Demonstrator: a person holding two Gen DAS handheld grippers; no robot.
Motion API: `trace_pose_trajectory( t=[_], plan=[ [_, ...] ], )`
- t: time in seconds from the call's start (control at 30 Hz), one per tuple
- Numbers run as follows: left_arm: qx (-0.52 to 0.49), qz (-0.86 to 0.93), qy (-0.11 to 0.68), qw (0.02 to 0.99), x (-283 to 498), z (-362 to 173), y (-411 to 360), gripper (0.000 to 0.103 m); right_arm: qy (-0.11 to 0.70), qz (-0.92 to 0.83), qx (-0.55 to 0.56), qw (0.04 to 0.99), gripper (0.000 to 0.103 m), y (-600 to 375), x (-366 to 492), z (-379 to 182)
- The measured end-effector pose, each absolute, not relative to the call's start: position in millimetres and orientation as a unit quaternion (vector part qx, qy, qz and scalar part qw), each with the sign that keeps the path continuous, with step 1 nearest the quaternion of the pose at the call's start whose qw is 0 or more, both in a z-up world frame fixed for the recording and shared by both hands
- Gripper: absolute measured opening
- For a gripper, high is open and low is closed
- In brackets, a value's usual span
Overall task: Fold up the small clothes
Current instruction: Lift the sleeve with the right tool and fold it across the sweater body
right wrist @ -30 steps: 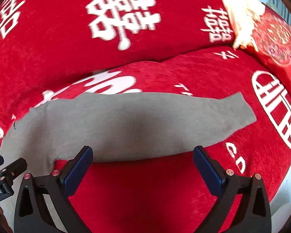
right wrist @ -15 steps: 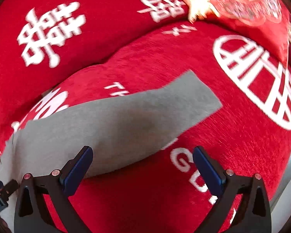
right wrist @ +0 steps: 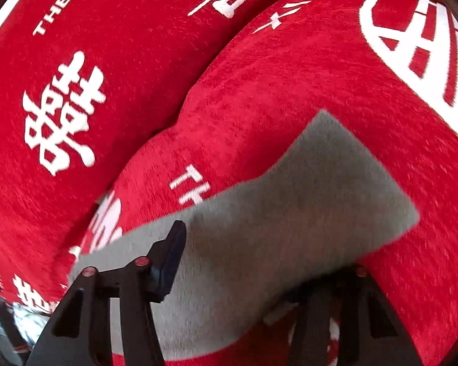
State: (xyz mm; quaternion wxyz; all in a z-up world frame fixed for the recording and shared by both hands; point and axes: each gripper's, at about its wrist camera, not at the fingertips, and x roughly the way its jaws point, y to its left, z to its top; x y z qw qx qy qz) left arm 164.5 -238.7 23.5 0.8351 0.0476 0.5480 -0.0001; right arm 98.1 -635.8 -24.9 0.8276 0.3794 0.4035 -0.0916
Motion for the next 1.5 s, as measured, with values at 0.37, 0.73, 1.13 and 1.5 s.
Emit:
trace_pose_trajectory(
  t=[0.37, 0.73, 1.13, 1.5],
  plan=[
    [0.029, 0.002, 0.556, 0.830, 164, 6, -227, 0.103, 0.427, -0.079, 0.366, 0.823, 0.004, -629, 102, -27],
    [0.016, -0.049, 0.558, 0.828, 147, 20, -210, 0.103, 0.392, -0.114, 0.274, 0.871, 0.004, -592, 86, 44],
    [-0.021, -0.063, 0.518, 0.853, 100, 47, -137, 0.103, 0.392, -0.080, 0.293, 0.868, 0.004, -535, 75, 79],
    [-0.038, -0.044, 0.503, 0.862, 64, 46, -67, 0.103, 0.399, -0.054, 0.262, 0.877, 0.004, -451, 82, 105]
  ],
)
